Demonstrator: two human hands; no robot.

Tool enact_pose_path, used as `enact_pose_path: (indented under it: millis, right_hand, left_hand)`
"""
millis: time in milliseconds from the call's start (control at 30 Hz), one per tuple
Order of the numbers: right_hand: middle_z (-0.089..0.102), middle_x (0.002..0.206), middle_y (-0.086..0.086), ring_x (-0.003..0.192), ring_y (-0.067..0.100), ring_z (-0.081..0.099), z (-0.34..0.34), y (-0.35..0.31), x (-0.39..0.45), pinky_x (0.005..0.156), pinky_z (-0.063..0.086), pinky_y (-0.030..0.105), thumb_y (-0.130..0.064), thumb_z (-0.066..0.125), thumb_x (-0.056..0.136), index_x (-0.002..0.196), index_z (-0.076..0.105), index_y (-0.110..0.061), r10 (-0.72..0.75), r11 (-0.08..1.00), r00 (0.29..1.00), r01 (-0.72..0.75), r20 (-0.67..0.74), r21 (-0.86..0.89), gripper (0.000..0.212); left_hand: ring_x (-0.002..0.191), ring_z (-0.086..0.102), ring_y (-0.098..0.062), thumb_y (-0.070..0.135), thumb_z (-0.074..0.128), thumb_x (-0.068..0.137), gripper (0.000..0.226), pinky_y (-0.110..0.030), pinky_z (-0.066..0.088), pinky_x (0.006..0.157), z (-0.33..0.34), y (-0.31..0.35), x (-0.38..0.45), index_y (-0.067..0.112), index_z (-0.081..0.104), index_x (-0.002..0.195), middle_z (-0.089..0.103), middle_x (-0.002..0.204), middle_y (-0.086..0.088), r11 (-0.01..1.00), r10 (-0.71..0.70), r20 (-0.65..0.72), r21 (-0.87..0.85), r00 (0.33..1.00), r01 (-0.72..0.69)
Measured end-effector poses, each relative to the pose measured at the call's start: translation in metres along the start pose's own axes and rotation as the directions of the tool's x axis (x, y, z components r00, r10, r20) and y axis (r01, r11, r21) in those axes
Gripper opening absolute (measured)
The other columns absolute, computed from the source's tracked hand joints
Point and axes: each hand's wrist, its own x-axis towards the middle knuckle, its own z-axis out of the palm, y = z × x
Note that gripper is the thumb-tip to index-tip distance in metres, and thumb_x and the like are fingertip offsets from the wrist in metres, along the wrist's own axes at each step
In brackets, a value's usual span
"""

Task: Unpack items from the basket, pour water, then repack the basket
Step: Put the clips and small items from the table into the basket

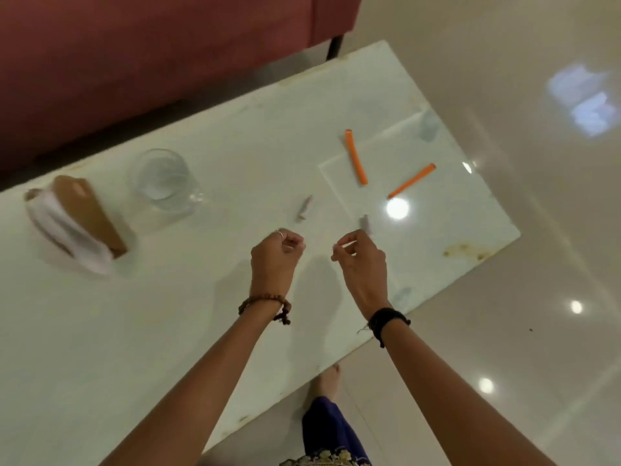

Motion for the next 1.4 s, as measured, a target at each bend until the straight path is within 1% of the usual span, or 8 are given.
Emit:
enact_pose_path:
  millis: [167,300,433,567,700,867,1100,1400]
  right_hand:
    - [0.060,0.073,-0.001,0.063,0.024,0.057,-0.034,0.029,0.055,0.049,0.039,0.030,-0.038,0.057,0.084,0.099,0.045,-0.013,0.134,0.979,0.989,-0.143,-0.066,-0.145,0.032]
    - [0.054,0.075,0.002,0.065,0.027,0.054,-0.036,0.040,0.078,0.051,0.033,0.030,-0.043,0.058,0.084,0.099,0.043,-0.010,0.136,0.950,0.991,-0.132,-0.005,-0.282,0.040]
    - [0.058,0.078,0.008,0.063,0.026,0.051,-0.031,0.038,0.083,0.049,0.033,0.031,-0.034,0.051,0.088,0.096,0.046,-0.009,0.075,0.951,0.996,-0.058,0.047,-0.305,0.027]
    - [0.063,0.080,0.006,0.069,0.027,0.060,-0.024,0.028,0.066,0.059,0.045,0.036,-0.040,0.047,0.091,0.096,0.051,-0.010,0.107,0.965,0.992,-0.089,0.061,-0.248,0.030]
    - [0.070,0.079,0.003,0.069,0.021,0.064,-0.002,0.009,0.026,0.062,0.050,0.035,-0.044,0.046,0.090,0.099,0.055,-0.015,0.115,0.982,0.992,-0.107,0.042,-0.158,0.032]
    - [0.070,0.084,-0.006,0.068,0.009,0.062,0.047,-0.032,-0.049,0.059,0.047,0.028,-0.046,0.052,0.087,0.095,0.061,-0.018,0.029,0.999,0.997,-0.026,0.069,-0.042,0.031]
    - [0.068,0.082,-0.018,0.059,-0.003,0.055,0.152,-0.108,-0.184,0.057,0.039,0.019,-0.045,0.058,0.083,0.088,0.064,-0.030,-0.057,0.997,0.960,0.042,0.273,0.060,0.016]
    - [0.066,0.076,-0.024,0.049,-0.006,0.050,0.332,-0.216,-0.360,0.050,0.038,0.003,-0.035,0.062,0.081,0.079,0.064,-0.031,-0.234,0.972,0.768,0.200,0.597,0.123,0.005]
  left_hand:
    - [0.113,0.045,-0.026,0.019,0.064,0.083,0.040,-0.038,0.045,0.084,0.050,0.010,0.044,0.008,0.050,0.119,0.045,0.123,-0.012,0.913,0.110,-0.043,0.398,0.993,-0.084]
    - [0.111,0.045,-0.032,0.019,0.059,0.086,0.040,-0.039,0.041,0.090,0.065,0.010,0.068,0.002,0.047,0.120,0.044,0.123,-0.019,0.838,0.115,-0.093,0.544,0.989,-0.046]
    - [0.102,0.050,-0.032,0.010,0.055,0.088,0.021,-0.036,0.042,0.084,0.067,0.009,0.076,0.000,0.054,0.106,0.050,0.115,-0.018,0.907,0.084,-0.078,0.419,0.993,-0.043]
    - [0.079,0.050,-0.018,0.010,0.056,0.085,0.011,-0.015,0.031,0.060,0.057,0.002,0.060,0.003,0.058,0.093,0.056,0.104,-0.014,0.964,0.022,-0.093,0.266,0.995,0.003]
    - [0.073,0.054,-0.018,0.016,0.061,0.084,0.014,-0.020,0.037,0.064,0.030,-0.008,0.024,0.008,0.060,0.095,0.060,0.097,-0.011,0.993,-0.035,-0.144,0.105,0.989,0.051]
    - [0.066,0.054,-0.001,0.024,0.064,0.082,0.010,-0.003,0.040,0.055,-0.050,-0.027,-0.036,0.020,0.061,0.091,0.057,0.079,0.012,0.994,-0.099,-0.263,-0.070,0.960,0.083]
    - [0.067,0.054,0.016,0.024,0.066,0.081,0.014,0.003,0.038,0.056,-0.217,-0.088,-0.127,0.036,0.059,0.082,0.061,0.077,0.016,0.960,-0.205,-0.364,-0.255,0.909,0.115]
    - [0.068,0.058,0.015,0.019,0.067,0.079,0.019,0.006,0.038,0.056,-0.450,-0.210,-0.250,0.028,0.062,0.096,0.057,0.076,0.022,0.969,-0.241,-0.668,-0.201,0.704,0.141]
